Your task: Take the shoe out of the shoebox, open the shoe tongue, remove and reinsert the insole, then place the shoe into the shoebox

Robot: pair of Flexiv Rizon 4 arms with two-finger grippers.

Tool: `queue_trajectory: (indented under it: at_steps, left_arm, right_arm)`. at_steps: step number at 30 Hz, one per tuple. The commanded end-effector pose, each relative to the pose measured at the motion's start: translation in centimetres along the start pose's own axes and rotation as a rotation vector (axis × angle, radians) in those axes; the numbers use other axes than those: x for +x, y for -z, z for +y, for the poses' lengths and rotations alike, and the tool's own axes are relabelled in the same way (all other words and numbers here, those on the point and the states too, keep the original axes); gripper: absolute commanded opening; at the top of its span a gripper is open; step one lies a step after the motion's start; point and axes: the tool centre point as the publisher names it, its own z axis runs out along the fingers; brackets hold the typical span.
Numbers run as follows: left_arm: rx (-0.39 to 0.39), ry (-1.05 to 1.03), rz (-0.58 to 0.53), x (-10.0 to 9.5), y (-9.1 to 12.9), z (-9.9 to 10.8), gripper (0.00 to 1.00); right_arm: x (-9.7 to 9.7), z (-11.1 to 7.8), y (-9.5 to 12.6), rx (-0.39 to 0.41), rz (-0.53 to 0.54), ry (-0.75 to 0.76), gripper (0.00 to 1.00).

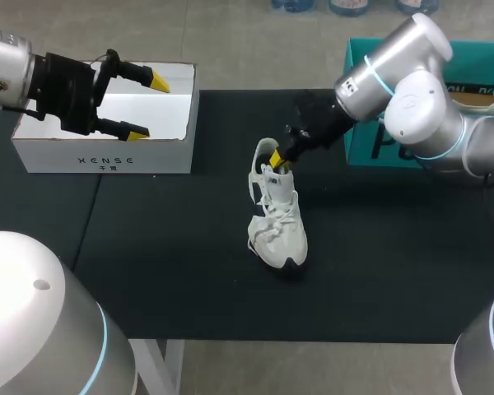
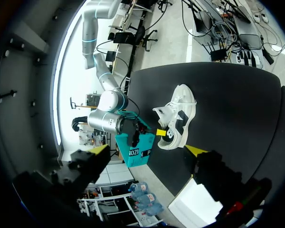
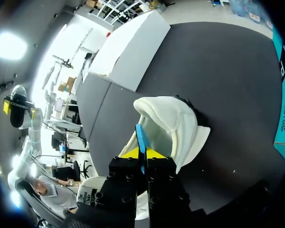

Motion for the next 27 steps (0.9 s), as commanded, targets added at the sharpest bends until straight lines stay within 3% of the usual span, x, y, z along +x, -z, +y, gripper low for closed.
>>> queue_trajectory:
  at_steps: [1, 7, 8, 10, 27]
  left_arm:
    - [0.001, -0.001, 0.001, 0.0, -0.1, 0.1, 1.0]
    - [0.001, -0.001, 0.001, 0.0, -0.1, 0.1, 1.0]
    - [0.001, -0.001, 0.001, 0.0, -0.1, 0.1, 1.0]
    - [0.001, -0.001, 0.001, 0.0, -0.1, 0.1, 1.0]
    - [0.001, -0.001, 0.001, 0.0, -0.1, 0.1, 1.0]
  right_arm:
    - [0.0, -0.2, -0.3, 0.018, -0.004, -0.005, 0.0]
    - [-0.2, -0.4, -0.7, 0.031, -0.005, -0.013, 0.0]
    - [-0.3, -0.3, -0.7, 0.034, -0.004, -0.02, 0.23]
    - [-0.3, -0.2, -0.7, 0.03, -0.019, -0.022, 1.0]
    - [0.6, 0.7, 2.9, -0.046, -0.089, -0.021, 1.0]
